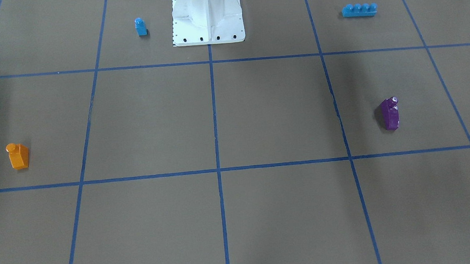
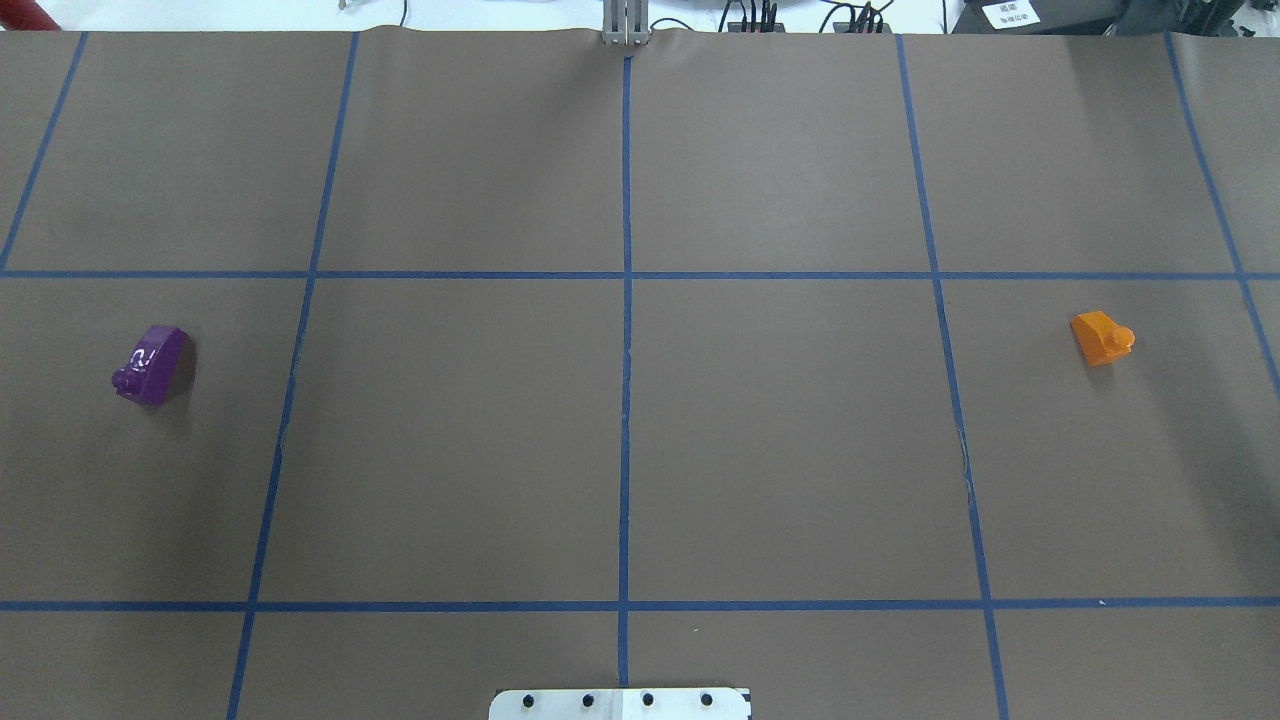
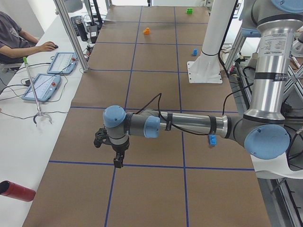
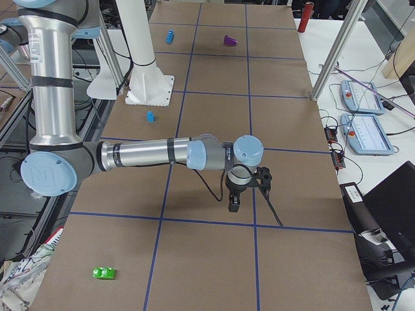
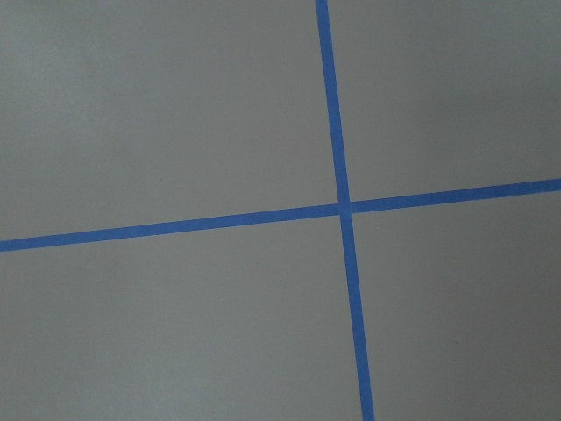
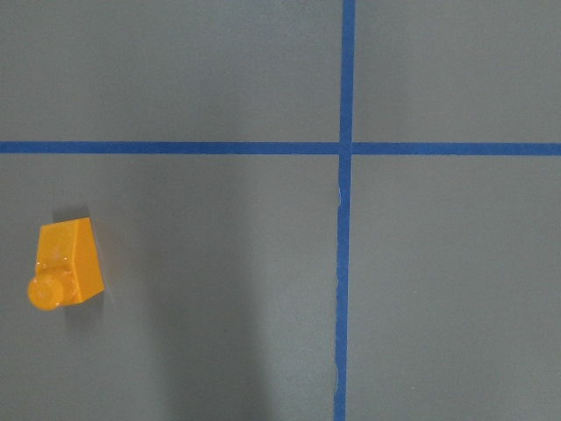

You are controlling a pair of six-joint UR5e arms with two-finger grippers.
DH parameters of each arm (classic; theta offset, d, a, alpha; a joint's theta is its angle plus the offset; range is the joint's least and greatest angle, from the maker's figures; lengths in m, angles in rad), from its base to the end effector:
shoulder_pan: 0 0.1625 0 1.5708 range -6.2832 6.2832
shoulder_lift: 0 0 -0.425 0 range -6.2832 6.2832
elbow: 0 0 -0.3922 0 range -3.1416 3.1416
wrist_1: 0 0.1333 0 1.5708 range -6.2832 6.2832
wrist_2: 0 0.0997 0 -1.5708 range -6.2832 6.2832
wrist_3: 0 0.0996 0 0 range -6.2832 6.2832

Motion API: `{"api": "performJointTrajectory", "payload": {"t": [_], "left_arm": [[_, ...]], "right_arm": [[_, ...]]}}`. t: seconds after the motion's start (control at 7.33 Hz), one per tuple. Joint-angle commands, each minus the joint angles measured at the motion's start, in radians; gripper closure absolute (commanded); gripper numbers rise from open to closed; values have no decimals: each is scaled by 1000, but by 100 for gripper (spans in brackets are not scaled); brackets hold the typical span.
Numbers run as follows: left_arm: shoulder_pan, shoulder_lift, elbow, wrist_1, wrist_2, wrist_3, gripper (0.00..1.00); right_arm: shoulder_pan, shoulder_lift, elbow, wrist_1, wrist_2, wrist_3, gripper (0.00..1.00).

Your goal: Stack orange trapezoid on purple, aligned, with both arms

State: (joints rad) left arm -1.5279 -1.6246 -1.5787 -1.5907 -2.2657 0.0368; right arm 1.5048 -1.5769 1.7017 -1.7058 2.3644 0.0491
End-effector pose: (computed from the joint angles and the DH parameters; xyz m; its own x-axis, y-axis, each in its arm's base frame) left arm -0.0472 -0.5224 0.6308 0.7631 0.1217 -0.6347 -0.0709 0.9919 0.1049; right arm 0.0301 -0.4886 0.6095 0.7026 0.0100 0.7115 0.0315 0.9985 -0.0452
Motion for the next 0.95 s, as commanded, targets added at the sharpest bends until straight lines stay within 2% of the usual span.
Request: {"api": "performJointTrajectory", "payload": {"t": [0.0, 0.41, 0.82], "left_arm": [[0, 0, 2, 0, 0, -6, 0], [0, 0, -13, 0, 0, -1, 0], [0, 9, -10, -79, 0, -9, 0]], "right_arm": [[0, 0, -1, 0, 1, 0, 0], [0, 2, 2, 2, 1, 2, 0], [0, 8, 3, 0, 4, 3, 0]]}}
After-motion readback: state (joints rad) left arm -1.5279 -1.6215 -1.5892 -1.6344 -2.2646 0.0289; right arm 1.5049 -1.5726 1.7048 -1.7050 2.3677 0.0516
